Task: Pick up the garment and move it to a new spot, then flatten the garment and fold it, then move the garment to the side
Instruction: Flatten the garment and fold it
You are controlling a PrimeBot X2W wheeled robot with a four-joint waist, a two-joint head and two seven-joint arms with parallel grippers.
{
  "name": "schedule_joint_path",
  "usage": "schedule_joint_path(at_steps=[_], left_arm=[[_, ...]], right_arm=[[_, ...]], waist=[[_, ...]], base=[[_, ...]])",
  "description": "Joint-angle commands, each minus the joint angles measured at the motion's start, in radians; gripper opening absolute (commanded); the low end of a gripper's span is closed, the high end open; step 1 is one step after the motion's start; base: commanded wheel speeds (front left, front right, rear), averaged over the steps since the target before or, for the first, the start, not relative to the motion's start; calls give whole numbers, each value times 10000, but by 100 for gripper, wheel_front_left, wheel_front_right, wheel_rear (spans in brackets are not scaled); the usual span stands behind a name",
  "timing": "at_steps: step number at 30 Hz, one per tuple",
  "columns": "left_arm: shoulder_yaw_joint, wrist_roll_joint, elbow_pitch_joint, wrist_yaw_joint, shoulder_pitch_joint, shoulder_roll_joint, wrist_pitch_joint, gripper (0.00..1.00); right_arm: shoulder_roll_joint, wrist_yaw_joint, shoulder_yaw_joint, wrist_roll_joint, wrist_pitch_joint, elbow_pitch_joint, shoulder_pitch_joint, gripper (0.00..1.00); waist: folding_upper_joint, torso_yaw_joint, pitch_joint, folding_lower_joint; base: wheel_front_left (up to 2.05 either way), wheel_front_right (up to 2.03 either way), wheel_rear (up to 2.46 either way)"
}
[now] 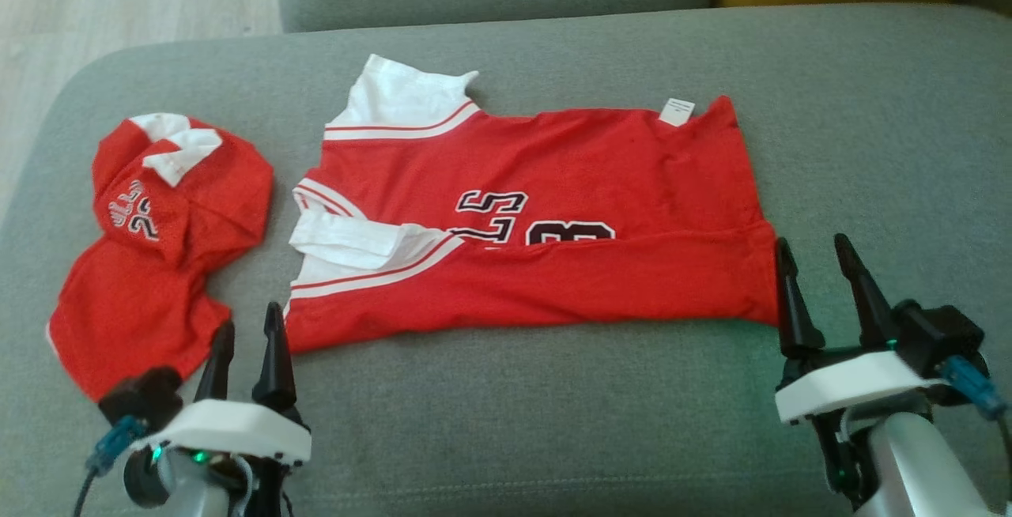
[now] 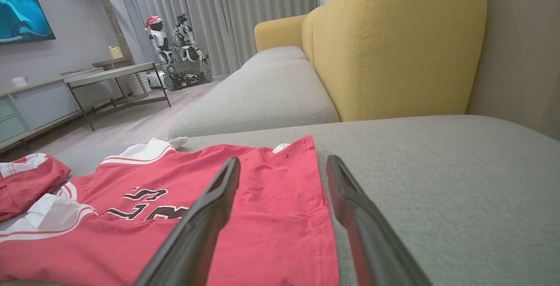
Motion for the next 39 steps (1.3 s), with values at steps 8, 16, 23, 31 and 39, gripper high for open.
schedule_joint_path(at_steps=[8,16,23,31,39], left_arm=[[412,881,1320,251,-1065,-12,-60,100],[364,1414,4072,1229,-2234,249,77,100],[254,1432,5298,1216,-2828,371,222,100],[-88,1472,5902,706,-3184,299,132,0],[138,1621,3952,595,-3038,228,-55,0]], right_arm=[[232,65,104,-294,-101,-795,-208,100],[374,65,189,-365,6,-1090,-300,100],[442,65,73,-401,15,-1250,-317,100],[550,65,-214,-356,403,-1003,-254,100],[741,65,-800,351,1467,461,-622,100]], waist=[[0,-443,240,0],[0,-869,594,0],[0,-1031,736,0],[0,-866,709,0],[0,-334,695,0]], base=[[0,0,0],[0,0,0],[0,0,0],[0,0,0],[0,0,0]])
